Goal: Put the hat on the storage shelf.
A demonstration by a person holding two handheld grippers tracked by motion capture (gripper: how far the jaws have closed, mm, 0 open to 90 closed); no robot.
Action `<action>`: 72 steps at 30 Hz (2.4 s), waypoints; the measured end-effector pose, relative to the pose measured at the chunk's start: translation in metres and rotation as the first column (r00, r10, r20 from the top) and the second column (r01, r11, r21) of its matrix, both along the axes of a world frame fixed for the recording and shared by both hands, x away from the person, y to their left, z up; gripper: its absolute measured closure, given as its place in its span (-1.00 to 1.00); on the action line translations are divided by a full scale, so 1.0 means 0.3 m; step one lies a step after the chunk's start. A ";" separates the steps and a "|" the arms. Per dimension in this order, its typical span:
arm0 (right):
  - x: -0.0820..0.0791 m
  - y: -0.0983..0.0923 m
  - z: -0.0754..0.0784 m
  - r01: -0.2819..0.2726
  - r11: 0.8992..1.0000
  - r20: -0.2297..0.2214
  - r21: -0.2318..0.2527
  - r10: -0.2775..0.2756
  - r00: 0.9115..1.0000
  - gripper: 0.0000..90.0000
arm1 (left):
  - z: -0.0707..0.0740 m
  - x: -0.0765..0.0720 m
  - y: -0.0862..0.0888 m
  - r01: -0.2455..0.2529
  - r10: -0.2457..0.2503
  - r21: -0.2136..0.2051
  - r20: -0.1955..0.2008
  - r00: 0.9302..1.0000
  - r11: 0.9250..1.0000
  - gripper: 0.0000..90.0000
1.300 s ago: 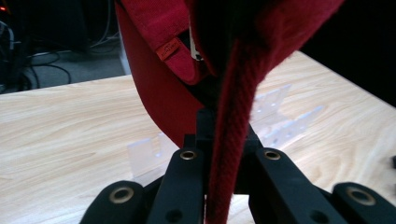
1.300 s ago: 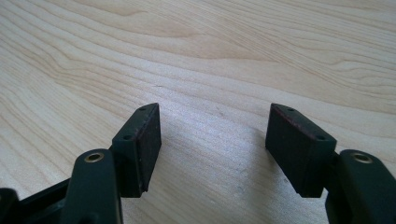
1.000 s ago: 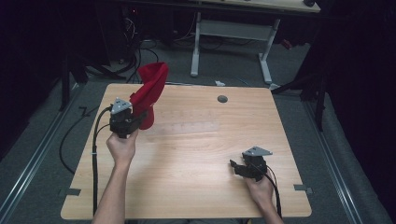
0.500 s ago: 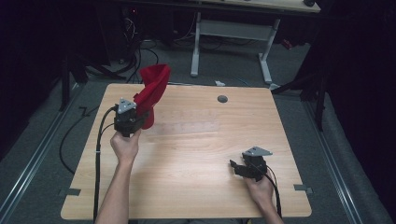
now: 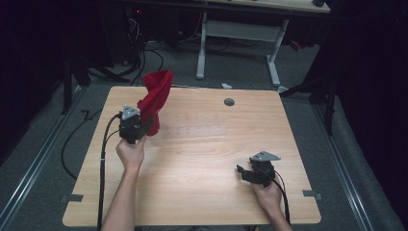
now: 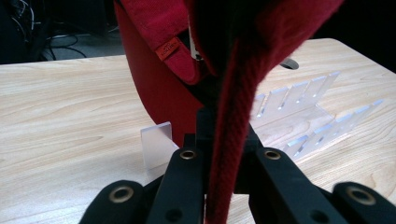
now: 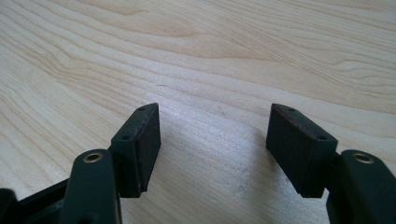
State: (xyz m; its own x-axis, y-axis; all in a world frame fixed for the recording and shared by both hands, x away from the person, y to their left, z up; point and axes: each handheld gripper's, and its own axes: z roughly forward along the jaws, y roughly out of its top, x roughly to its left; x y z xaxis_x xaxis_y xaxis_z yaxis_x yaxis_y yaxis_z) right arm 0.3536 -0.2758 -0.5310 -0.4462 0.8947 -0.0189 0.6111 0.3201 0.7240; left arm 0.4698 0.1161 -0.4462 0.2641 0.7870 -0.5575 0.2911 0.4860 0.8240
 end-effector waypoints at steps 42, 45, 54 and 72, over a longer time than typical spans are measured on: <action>-0.001 0.000 0.000 -0.001 1.000 0.000 -0.001 0.001 1.000 -0.21 | -0.078 -0.066 0.014 -0.004 0.006 0.023 -0.078 0.997 1.000 -0.05; -0.001 0.000 0.000 -0.001 1.000 0.000 -0.001 0.001 1.000 -0.21 | -0.074 -0.074 0.015 0.002 0.001 0.034 -0.081 0.997 0.999 -0.10; -0.001 0.000 0.000 -0.001 1.000 0.000 -0.001 0.001 1.000 -0.22 | -0.052 -0.102 0.014 0.011 -0.008 0.057 -0.061 0.998 0.998 -0.16; -0.001 0.000 0.000 -0.001 1.000 0.000 -0.001 0.001 1.000 -0.22 | -0.027 -0.158 0.030 0.008 -0.005 0.072 -0.043 0.999 0.997 -0.23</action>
State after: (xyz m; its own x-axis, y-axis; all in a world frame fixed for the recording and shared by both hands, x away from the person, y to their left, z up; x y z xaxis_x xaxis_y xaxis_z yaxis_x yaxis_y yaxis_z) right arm 0.3534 -0.2756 -0.5310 -0.4472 0.8942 -0.0196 0.6107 0.3213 0.7237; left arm 0.4224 0.1251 -0.4542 0.2464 0.8238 -0.5106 0.3296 0.4242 0.8434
